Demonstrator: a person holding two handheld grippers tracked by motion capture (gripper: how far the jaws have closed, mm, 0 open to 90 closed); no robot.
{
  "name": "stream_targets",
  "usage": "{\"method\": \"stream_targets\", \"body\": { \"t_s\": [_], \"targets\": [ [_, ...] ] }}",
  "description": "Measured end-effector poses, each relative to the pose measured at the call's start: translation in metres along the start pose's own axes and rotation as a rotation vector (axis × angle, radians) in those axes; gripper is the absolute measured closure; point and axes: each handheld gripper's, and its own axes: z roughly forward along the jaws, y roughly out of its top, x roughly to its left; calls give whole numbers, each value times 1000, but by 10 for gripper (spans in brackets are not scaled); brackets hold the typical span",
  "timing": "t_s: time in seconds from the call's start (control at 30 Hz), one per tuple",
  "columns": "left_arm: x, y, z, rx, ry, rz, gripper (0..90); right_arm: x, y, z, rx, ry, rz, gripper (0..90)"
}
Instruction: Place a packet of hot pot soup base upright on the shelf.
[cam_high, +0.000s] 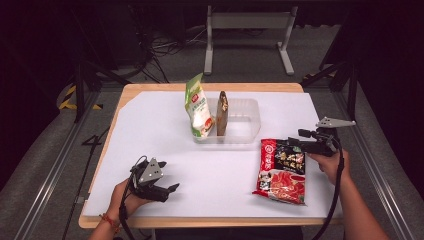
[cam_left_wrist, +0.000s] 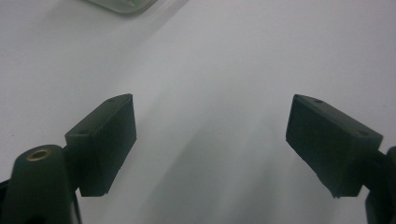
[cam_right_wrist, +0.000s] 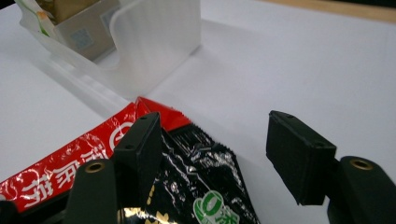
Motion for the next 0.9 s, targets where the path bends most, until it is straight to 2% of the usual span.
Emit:
{"method": "stream_targets", "body": {
  "t_s": [0.17,0.27,0.37,0.7,0.9],
  "targets": [
    [0,-1,1,4,-2,2,169,-10,-8,5,37,30,44,346],
    [0,0,1,2,-4,1,169,-17,-13,8,52,74,81,359],
    [0,0,1,3,-6,0,168,-19,-15,11,69,83,99,358],
    [0,-1,1,8,-5,4,167,-19,-17,18,102,89,102,348],
    [0,-1,2,11,-5,6,167,-17,-18,26,130,136,109,350]
  ]
}}
